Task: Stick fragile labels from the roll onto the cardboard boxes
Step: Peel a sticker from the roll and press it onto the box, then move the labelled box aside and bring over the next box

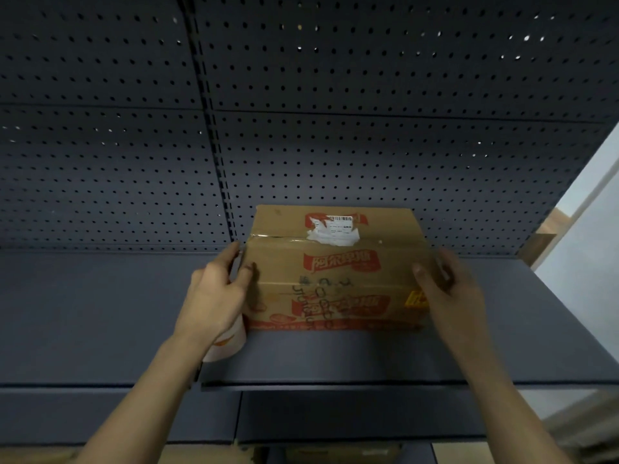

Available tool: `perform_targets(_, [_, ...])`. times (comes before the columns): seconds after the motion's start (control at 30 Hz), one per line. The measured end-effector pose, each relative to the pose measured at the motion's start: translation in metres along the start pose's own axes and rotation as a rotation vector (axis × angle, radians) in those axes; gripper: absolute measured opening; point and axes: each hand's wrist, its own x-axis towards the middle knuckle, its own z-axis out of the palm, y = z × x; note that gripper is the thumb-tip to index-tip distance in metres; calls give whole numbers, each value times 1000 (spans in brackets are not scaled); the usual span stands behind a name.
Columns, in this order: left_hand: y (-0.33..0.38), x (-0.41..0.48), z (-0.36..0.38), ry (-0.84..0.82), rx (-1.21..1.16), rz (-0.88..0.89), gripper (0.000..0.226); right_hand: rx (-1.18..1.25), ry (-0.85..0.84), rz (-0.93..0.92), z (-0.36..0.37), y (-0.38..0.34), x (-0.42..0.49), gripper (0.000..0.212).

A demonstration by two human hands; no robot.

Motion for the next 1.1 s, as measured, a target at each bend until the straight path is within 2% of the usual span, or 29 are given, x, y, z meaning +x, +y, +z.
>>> perform_targets(0.07, [7, -4, -7, 42, 91, 35, 46, -119, -4, -84, 1, -14, 0, 39])
perform_targets(0.17, [14, -14, -21, 98, 239, 119, 35, -191, -36, -262, 12, -40, -1, 36])
perform_targets(0.27, [8, -24, -38, 131, 362, 137, 26, -227, -134, -384, 36, -64, -6, 33])
perform_targets(0.37, [-5, -40, -62, 165, 476, 129, 32, -208, -276, -431, 69, -89, -18, 32])
perform_targets(0.43, [-16, -53, -81, 194, 540, 108, 38, -177, -333, -499, 94, -100, -28, 24])
perform_targets(0.53, [-40, -71, -113, 227, 615, 41, 30, -91, -437, -587, 137, -116, -43, 23])
perform_targets(0.63, [-70, -90, -148, 270, 660, -31, 28, -21, -557, -612, 182, -140, -62, 25])
perform_targets(0.77, [-116, -112, -198, 335, 675, -126, 29, -47, -604, -765, 243, -182, -94, 31])
perform_targets(0.93, [-177, -144, -272, 457, 623, -214, 50, -41, -732, -814, 317, -249, -146, 32])
perform_targets(1.1, [-237, -178, -342, 586, 581, -308, 57, -34, -826, -888, 390, -312, -195, 42])
